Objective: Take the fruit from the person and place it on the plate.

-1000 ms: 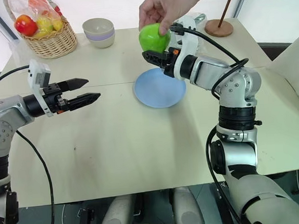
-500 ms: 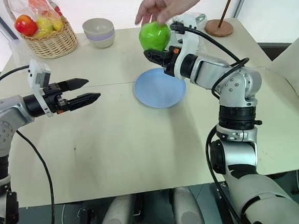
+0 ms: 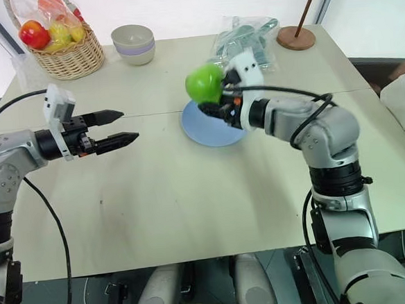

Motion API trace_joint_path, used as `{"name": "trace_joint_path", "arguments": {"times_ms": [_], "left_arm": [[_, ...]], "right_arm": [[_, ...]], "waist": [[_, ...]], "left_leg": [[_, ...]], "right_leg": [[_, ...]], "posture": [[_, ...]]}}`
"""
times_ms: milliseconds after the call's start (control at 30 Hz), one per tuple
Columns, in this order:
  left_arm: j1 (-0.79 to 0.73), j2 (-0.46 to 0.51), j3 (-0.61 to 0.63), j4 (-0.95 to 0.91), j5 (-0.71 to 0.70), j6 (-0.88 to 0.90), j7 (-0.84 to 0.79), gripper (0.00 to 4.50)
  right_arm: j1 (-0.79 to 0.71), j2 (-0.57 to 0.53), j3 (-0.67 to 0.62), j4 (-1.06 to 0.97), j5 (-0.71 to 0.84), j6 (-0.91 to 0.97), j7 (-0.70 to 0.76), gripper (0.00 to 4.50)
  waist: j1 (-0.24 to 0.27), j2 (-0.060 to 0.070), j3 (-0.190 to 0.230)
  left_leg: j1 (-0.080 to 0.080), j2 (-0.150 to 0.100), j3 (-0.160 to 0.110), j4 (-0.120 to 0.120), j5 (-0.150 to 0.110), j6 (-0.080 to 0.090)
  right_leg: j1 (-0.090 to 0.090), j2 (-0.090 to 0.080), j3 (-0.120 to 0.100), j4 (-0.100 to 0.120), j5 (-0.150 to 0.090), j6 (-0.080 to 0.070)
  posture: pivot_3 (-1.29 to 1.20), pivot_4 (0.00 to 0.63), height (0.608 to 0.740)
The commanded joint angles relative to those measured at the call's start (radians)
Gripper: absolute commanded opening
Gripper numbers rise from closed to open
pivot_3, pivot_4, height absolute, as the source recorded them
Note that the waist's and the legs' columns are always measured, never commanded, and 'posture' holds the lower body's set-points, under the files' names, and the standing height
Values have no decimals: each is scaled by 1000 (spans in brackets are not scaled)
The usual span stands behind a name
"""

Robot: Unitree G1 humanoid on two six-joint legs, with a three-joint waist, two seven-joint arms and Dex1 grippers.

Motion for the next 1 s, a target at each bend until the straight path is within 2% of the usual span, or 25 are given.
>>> {"name": "trace_joint_path", "arguments": {"times_ms": [33,200,433,767,833,867,967,1000], "left_arm": [[-44,7,-14,11,26,-35,-23,4500],[-63,-1,-72,72,84,-81,-57,4500],[-59,9,-128,142,183,-175,-101,4500],[-51,1,-122,151,209,-192,-113,4500],[-52,-1,-122,151,210,-193,-112,4500],[-53,-2,-122,151,211,-194,-112,4500],[-55,-5,-125,155,215,-199,-112,4500],[-56,-6,-126,156,216,-200,-112,4500]], "right_arm": [[-7,19,35,67,-77,-104,46,1511],[-50,79,96,328,-214,-280,107,1511],[-158,167,76,687,-333,-473,146,1511],[-180,182,78,765,-418,-507,189,1511],[-175,184,74,757,-428,-504,192,2532],[-173,183,71,750,-431,-500,195,2871],[-166,177,65,714,-432,-490,212,4471],[-165,173,62,702,-433,-484,212,4471]], "waist": [[1,0,0],[1,0,0],[-2,0,0],[0,0,0],[-1,0,0],[-1,0,0],[-1,0,0],[-1,0,0]], "left_leg": [[0,0,0,0,0,0],[0,0,0,0,0,0],[-1,0,0,0,0,0],[-1,-1,0,-1,0,0],[-1,0,0,-1,0,0],[-1,0,0,-1,0,0],[-1,0,0,-1,0,0],[-1,0,0,-1,0,0]], "right_leg": [[0,0,0,0,0,0],[0,0,0,0,0,0],[-2,1,0,0,0,0],[-2,-1,0,0,0,0],[-2,-1,0,0,0,0],[-2,-1,0,0,0,0],[-2,-1,0,0,0,0],[-2,-1,0,0,0,0]], "posture": [[0,150,740],[0,150,740],[0,150,740],[0,150,740],[0,150,740],[0,150,740],[0,150,740],[0,150,740]]}}
